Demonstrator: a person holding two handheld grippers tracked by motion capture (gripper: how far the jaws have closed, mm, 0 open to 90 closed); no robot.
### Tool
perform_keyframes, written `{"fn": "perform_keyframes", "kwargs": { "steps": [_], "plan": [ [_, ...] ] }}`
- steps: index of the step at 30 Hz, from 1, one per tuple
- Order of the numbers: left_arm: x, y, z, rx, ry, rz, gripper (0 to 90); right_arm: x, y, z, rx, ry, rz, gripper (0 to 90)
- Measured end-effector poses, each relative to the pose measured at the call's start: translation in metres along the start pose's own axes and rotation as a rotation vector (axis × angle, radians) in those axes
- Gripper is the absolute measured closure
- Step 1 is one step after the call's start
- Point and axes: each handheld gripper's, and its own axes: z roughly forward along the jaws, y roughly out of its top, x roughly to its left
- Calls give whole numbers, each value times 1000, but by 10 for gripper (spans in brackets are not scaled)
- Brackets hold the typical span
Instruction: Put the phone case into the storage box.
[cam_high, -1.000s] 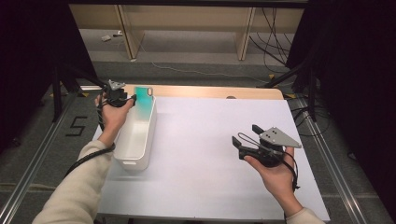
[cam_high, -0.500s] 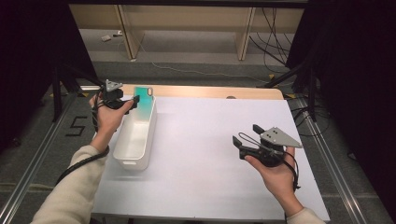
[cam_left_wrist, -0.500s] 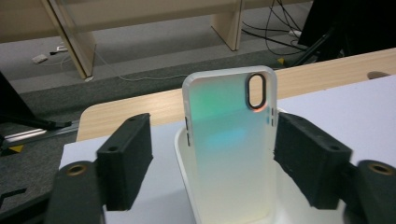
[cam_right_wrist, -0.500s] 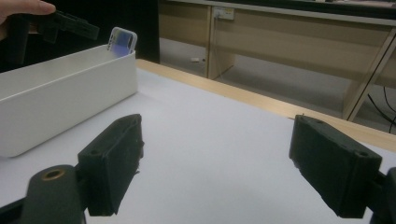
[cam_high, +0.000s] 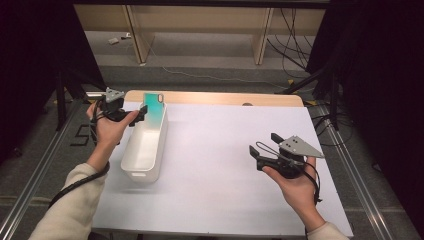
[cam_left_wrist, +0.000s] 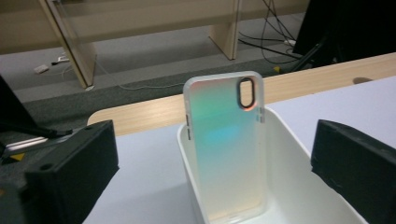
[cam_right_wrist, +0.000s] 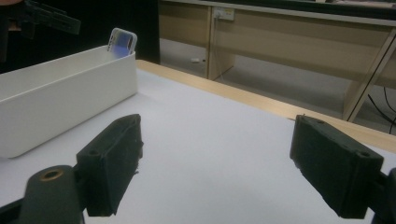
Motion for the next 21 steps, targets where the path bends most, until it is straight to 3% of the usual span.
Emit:
{"fn": "perform_keyframes", "kwargs": {
  "steps": [6, 21],
  "plan": [
    [-4, -2, -10, -9, -19, 8, 0, -2, 0, -2, 7, -8, -7, 179],
    [-33, -3, -54, -74, -156, 21, 0, -7, -1, -5, 1, -3, -5, 179]
  ]
}}
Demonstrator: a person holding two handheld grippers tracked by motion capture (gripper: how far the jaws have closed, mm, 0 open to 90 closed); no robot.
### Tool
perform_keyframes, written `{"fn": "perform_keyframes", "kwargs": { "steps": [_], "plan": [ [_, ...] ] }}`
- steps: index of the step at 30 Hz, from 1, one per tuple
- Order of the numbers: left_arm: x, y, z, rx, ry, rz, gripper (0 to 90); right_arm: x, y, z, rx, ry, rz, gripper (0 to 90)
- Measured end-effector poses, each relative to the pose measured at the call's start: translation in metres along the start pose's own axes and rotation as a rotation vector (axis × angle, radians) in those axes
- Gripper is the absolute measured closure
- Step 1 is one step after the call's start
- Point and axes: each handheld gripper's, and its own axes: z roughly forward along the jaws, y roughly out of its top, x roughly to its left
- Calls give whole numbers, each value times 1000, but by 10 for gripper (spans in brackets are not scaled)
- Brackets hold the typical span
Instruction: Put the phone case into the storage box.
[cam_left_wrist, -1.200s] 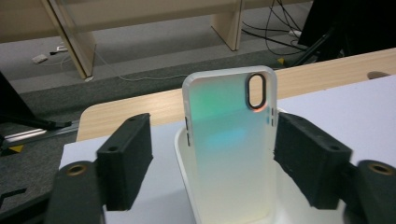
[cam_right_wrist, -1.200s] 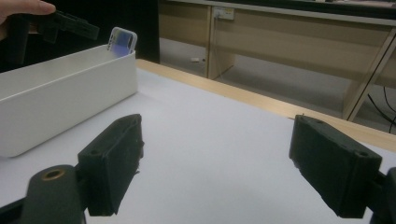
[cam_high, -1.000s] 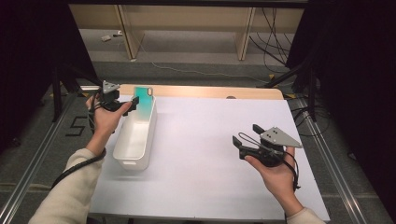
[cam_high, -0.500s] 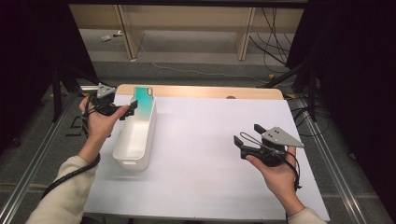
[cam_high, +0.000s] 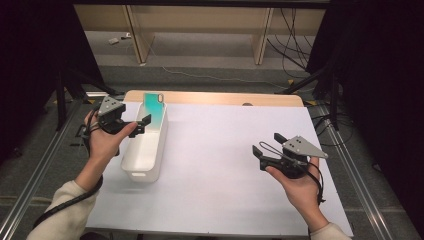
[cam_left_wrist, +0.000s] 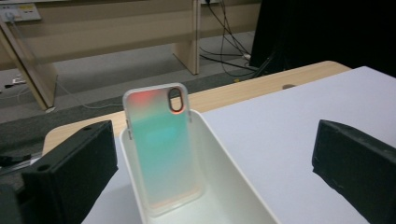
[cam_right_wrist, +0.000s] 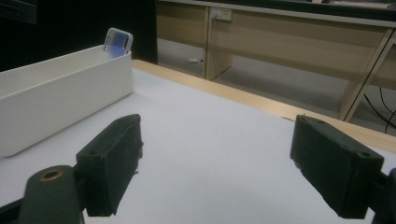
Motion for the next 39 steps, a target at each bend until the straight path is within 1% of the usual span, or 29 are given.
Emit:
{"fn": "perform_keyframes", "kwargs": {
  "steps": [1, 3, 6, 8, 9, 10, 12, 16, 17, 20, 21, 24, 28, 30, 31, 34, 37, 38, 39],
  "plan": [
    [-2, -1, -3, -3, -9, 2, 0, -1, 0, -1, 2, -8, -5, 179],
    [-7, -2, -9, -3, -23, 6, 0, -1, 0, -2, 7, -5, 2, 179],
    [-14, -5, -17, -11, -52, 6, 0, -2, -1, -2, -7, -2, 5, 179],
    [-19, -8, -22, -18, -64, 3, 0, -2, -1, -4, 11, -14, 0, 179],
    [-21, -10, -25, -20, -76, 1, 0, -3, -1, -4, 4, -12, -1, 179],
    [-23, -11, -27, -24, -89, 0, 0, -3, -1, -4, 9, -17, 1, 179],
    [-29, -15, -32, -24, -103, 4, 0, -3, -2, -3, 3, -12, -2, 179],
    [-39, -24, -41, -34, -129, 10, 0, -3, -2, -5, 7, -16, 2, 179],
    [-41, -26, -43, -32, -137, 12, 0, -3, -3, -5, 1, -22, 5, 179],
    [-47, -34, -48, -32, -155, 19, 0, -4, -3, -6, 12, -16, 0, 179],
    [-48, -37, -50, -32, -158, 21, 0, -4, -4, -6, 4, -8, 10, 179],
    [-54, -43, -56, -42, -177, 23, 0, -4, -5, -7, 10, -7, 7, 179],
    [-59, -50, -63, -51, -191, 39, 0, -4, -5, -7, 13, -15, 2, 179],
    [-60, -53, -66, -57, -189, 40, 0, -4, -6, -7, 17, -15, 2, 179],
    [-61, -54, -67, -58, -191, 44, 0, -4, -6, -6, 8, -20, 1, 179],
    [-63, -59, -72, -68, -192, 52, 0, -4, -6, -7, 8, -19, 2, 179],
    [-65, -64, -76, -61, -192, 59, 0, -4, -8, -7, 11, -20, 1, 179],
    [-65, -66, -77, -59, -194, 58, 0, -4, -8, -8, 26, -16, 4, 179],
    [-66, -68, -78, -60, -196, 58, 0, -4, -8, -8, 26, -18, 4, 179]
  ]
}}
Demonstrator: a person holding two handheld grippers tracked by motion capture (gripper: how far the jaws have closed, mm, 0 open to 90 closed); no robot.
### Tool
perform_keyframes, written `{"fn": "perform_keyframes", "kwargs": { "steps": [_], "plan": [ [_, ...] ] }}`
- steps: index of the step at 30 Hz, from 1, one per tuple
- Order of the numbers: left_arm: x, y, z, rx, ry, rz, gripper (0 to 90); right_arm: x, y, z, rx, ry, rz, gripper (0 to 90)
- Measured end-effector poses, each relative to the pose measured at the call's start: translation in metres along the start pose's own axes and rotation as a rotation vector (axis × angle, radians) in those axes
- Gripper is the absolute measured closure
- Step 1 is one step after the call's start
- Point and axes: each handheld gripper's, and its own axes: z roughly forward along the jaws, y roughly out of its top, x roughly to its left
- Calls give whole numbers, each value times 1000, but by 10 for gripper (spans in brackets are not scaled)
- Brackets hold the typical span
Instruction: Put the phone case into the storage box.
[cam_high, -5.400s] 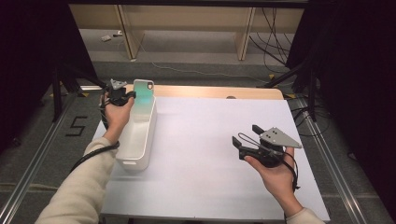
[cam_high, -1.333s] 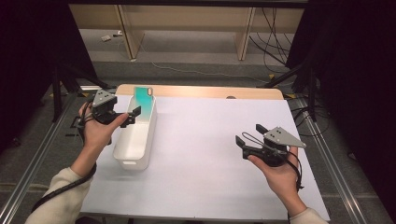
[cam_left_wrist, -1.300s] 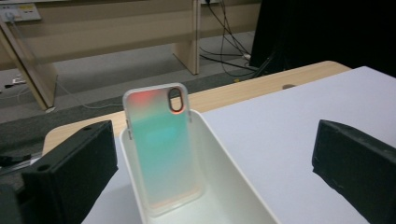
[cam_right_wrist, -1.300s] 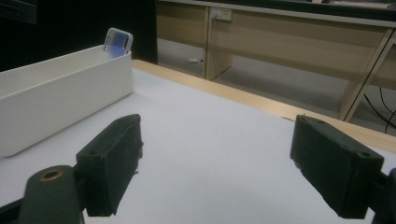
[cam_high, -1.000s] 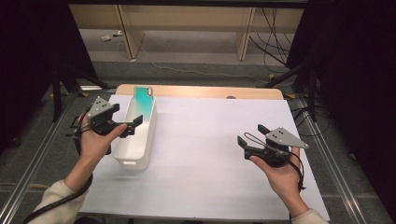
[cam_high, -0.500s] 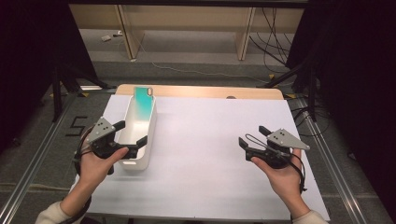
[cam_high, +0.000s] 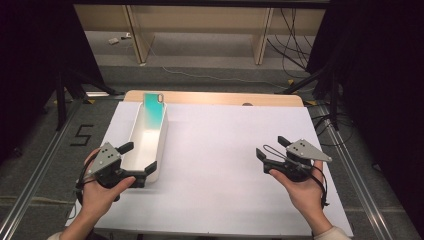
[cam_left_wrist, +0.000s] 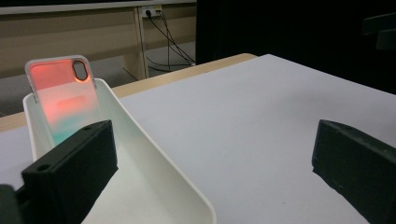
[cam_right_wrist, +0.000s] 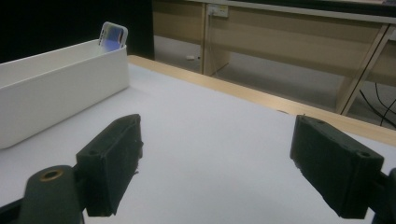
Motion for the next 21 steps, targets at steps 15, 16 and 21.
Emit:
{"fn": "perform_keyframes", "kwargs": {
  "steps": [15, 16, 21],
  "plan": [
    [-2, -15, -9, -12, 2, 2, 0, 1, -2, 2, -8, 2, 1, 179],
    [-2, -15, -10, -13, 4, 4, 0, 1, -2, 2, -10, 2, 1, 179],
    [-1, -19, -12, -20, 18, 6, 0, 1, -3, 2, 1, 15, 1, 179]
  ]
}}
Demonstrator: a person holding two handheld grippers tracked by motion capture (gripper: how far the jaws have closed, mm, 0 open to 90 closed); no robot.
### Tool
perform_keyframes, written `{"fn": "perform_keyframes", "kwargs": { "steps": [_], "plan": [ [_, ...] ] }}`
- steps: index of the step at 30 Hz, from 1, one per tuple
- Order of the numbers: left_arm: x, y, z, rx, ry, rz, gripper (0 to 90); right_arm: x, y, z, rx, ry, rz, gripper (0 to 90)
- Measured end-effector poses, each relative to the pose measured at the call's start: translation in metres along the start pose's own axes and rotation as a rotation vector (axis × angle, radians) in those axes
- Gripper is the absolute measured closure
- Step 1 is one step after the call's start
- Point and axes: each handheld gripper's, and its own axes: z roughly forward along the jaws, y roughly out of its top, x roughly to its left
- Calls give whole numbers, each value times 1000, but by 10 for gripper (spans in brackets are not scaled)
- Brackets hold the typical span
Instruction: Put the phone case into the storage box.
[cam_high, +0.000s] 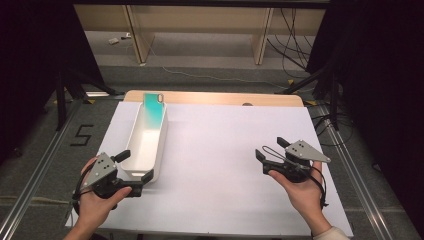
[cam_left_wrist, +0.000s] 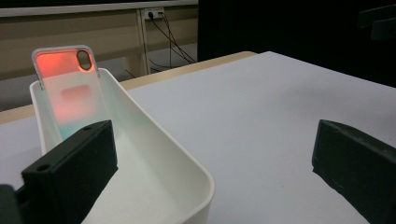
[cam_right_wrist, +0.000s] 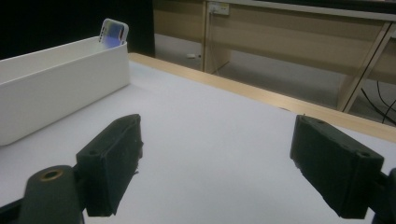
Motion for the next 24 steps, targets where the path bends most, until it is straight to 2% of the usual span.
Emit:
{"fn": "perform_keyframes", "kwargs": {
  "steps": [5, 8, 13, 15, 23, 24],
  "plan": [
    [1, -1, 0, -4, 7, 1, 0, 1, -1, 0, 6, 0, -5, 177],
    [1, -1, -1, -9, 14, 7, 0, 3, -2, 1, -12, -6, -7, 177],
    [2, -1, -1, -15, 24, 5, 0, 5, -4, -1, 1, 25, -17, 176],
    [2, -1, -1, -16, 26, 7, 0, 6, -5, -2, -18, 38, -16, 176],
    [4, -2, -1, -20, 33, 5, 0, 7, -15, -21, -12, 57, -28, 177],
    [4, -1, -1, -21, 34, 8, 0, 7, -17, -24, -12, 61, -18, 177]
  ]
}}
